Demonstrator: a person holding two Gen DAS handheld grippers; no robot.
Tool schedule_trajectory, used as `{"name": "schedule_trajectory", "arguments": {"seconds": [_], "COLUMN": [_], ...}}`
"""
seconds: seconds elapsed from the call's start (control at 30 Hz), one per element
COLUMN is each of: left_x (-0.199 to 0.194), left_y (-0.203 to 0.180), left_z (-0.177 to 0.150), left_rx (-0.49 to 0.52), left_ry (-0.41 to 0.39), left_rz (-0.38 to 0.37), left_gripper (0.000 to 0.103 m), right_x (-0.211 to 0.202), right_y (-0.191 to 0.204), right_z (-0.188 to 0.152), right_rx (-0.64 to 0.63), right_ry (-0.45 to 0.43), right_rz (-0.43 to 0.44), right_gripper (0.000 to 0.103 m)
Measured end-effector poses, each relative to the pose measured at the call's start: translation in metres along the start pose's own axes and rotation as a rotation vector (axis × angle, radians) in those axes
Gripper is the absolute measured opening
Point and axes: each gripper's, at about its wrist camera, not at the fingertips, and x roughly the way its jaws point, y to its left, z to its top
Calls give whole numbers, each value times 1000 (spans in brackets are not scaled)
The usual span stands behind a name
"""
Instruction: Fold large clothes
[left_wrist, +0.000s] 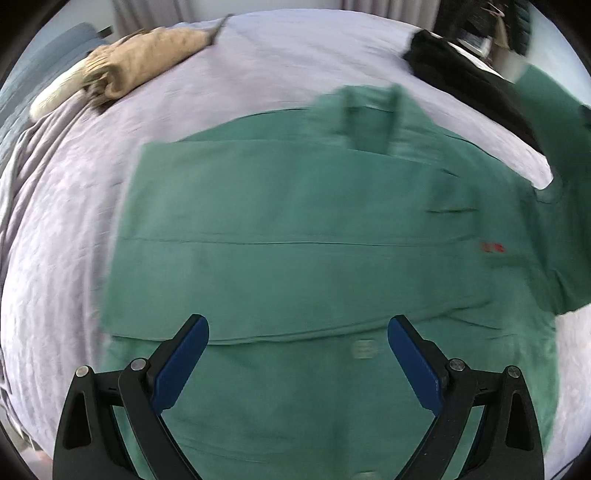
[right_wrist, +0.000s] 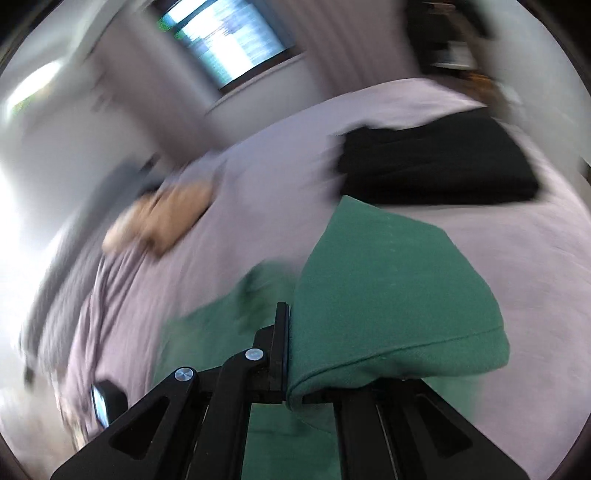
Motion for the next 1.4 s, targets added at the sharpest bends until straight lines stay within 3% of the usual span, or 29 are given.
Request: {"name": "schedule_trajectory", "arguments": {"seconds": [0.13,0.23,0.3,0.33,0.37,0.43,0.5,0.57,0.6,0.73,0.8,0.87,0.97,1.07,1.17,1.27,1.4], "left_x": [7,12,15,15,14,12,10,9,8,3,3,4,4,1,2,11,40], "left_y": [40,65,75,82,88,95,104,111,113,125,131,136,137,129,109,84,60], "left_z": [-9,-18,-22,-25,-29,-32,-35,-37,-37,-42,-44,-46,-43,-36,-26,-10,17], "left_rx": [-40,-57,-57,-55,-56,-66,-84,-99,-103,-121,-128,-136,-149,-131,-100,-59,-38], "left_ry": [7,25,30,28,27,25,23,21,20,5,6,15,14,-2,-23,-34,10], "left_rz": [26,27,18,15,13,5,-1,-3,1,21,39,51,51,29,-14,-74,-156], "left_gripper": [98,98,98,98,98,98,98,98,98,98,98,98,98,98,98,98,98], "right_x": [101,161,172,167,159,134,117,119,126,140,159,169,161,131,94,54,9], "right_y": [61,61,52,47,43,32,21,18,23,83,119,137,143,108,47,-21,-97], "right_z": [-52,-83,-96,-98,-99,-99,-95,-88,-82,-75,-80,-94,-117,-129,-144,-161,-181], "right_rx": [-70,-41,34,73,113,201,289,321,305,82,-53,-140,-164,-42,176,408,678], "right_ry": [200,339,386,377,360,283,218,206,216,222,291,349,386,391,370,315,184], "right_rz": [13,-66,-88,-64,-45,-50,-53,-46,-30,-7,-17,-29,-12,9,-16,-52,-83], "right_gripper": [4,8,12,20,39,64,60,20,18,18,25,46,50,50,50,50,50]}}
